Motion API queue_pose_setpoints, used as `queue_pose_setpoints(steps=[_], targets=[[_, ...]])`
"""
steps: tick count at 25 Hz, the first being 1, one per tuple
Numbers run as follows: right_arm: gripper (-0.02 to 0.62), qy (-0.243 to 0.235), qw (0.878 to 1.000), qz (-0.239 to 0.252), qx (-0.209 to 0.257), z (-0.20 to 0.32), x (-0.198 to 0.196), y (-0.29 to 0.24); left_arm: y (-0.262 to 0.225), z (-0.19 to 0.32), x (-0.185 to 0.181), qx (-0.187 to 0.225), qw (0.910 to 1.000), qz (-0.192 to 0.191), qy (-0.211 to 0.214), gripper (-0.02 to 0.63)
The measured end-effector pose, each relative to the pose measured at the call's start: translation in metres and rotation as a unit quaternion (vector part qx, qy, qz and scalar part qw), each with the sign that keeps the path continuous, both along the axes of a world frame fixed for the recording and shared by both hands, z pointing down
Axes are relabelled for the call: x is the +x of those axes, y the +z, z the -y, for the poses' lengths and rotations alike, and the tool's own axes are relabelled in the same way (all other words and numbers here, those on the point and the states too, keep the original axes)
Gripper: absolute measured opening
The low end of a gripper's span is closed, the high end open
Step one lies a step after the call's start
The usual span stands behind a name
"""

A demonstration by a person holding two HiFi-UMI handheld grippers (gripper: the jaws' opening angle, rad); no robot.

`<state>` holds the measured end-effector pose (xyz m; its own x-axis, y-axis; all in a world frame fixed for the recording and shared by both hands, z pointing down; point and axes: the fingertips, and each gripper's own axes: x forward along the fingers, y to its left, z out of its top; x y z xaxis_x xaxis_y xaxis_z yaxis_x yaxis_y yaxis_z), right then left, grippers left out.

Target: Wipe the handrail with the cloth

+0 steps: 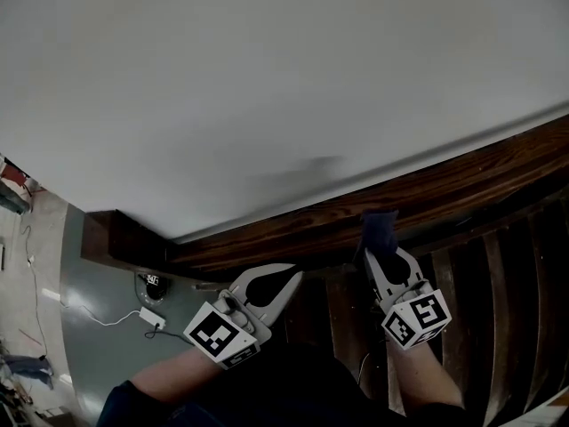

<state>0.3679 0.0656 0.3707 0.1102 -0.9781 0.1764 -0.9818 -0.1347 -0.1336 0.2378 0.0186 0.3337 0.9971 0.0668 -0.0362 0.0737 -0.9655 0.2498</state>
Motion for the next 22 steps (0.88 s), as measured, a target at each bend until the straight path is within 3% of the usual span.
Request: queue_pose_setpoints(steps=[6,10,14,22], targets=[[0.077,0.064,0.996,-0.048,-0.033,-0.03,0.083,-0.028,-0.009,-0.007,0.037,-0.002,0.9996,-0.011,0.024,-0.002],[0.077,0.103,0.99,-0.082,-0.052,-0.049,0.137,-0.059,-0.021,-0.018,0.059,0.003,0.998,-0.04,0.049,-0.002],[0.077,0.135,0.979,-0.125,-0.083,-0.065,0.186,-0.089,-0.023,-0.031,0.079,0.007,0.9972,-0.023,0.071,-0.002],[0.078,0.155,0.959,-0.182,-0.15,-0.057,0.224,-0.098,-0.03,-0.053,0.117,0.011,0.9945,-0.032,0.099,-0.002]])
